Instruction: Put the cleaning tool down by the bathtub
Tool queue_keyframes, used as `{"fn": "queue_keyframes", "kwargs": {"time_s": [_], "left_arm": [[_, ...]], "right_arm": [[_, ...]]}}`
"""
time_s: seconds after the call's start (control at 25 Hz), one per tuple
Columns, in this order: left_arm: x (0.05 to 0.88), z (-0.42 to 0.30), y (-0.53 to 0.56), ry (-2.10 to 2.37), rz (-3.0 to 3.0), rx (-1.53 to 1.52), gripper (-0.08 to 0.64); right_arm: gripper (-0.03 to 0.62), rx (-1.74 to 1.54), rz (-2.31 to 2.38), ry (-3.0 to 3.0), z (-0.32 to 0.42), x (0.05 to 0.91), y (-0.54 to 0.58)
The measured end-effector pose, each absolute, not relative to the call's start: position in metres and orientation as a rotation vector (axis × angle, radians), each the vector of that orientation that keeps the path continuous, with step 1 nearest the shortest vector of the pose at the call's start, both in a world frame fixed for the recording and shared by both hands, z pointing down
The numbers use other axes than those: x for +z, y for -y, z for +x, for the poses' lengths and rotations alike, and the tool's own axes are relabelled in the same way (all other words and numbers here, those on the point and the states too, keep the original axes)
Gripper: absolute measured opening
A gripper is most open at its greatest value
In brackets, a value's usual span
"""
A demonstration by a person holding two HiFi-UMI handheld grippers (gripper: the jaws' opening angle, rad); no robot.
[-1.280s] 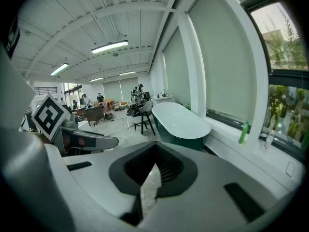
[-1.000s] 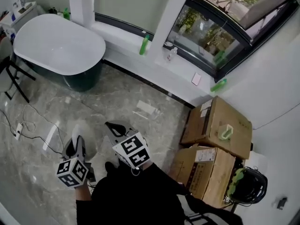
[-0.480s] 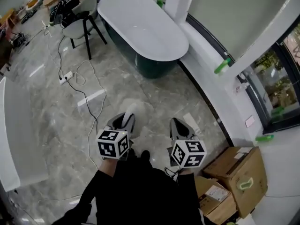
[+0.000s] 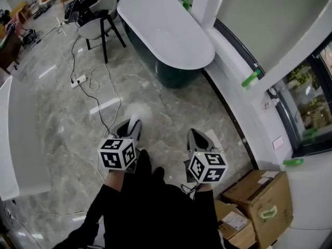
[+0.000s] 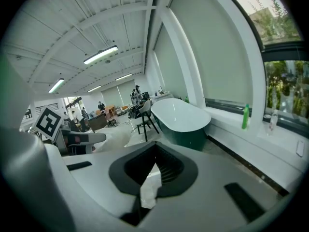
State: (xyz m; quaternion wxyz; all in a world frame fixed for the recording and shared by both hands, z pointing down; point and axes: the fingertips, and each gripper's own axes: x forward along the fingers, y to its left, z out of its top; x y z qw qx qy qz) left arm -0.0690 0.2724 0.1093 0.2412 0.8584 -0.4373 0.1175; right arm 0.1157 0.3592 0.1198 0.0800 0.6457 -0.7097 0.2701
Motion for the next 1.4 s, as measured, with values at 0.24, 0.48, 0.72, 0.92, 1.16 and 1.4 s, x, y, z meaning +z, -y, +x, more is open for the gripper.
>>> {"fn": "queue_keyframes", "kwargs": {"time_s": [0.24, 0.48, 0.72, 0.92, 1.16, 1.4], "left_arm": [[0.103, -0.063, -0.242, 1.221, 2.362, 0.298, 0.101], [0.113, -0.066, -0.18, 1.243, 2.332, 0.282, 0.101], [0.125, -0.076, -0.086, 1.268, 2.287, 0.284, 0.1], [0.126, -0.082, -0.014, 1.257, 2.281, 0.301, 0.101], [0.128, -0.093, 0.059, 1.26, 2.272, 0.303, 0.1], [0.136, -0.094, 0.106, 1.26, 2.273, 0.321, 0.1]], "right_arm": [[0.0, 0.821, 1.937, 2.127, 0.124, 0.123, -0.335], [0.0, 0.769, 1.888, 2.127, 0.121, 0.123, -0.284], [0.0, 0.783, 1.85, 2.083, 0.123, 0.132, -0.206], [0.0, 0.748, 1.82, 2.074, 0.116, 0.129, -0.122], [0.0, 0.712, 1.764, 2.075, 0.104, 0.131, -0.029], [0.0, 0.688, 1.712, 2.086, 0.094, 0.142, 0.044]]}}
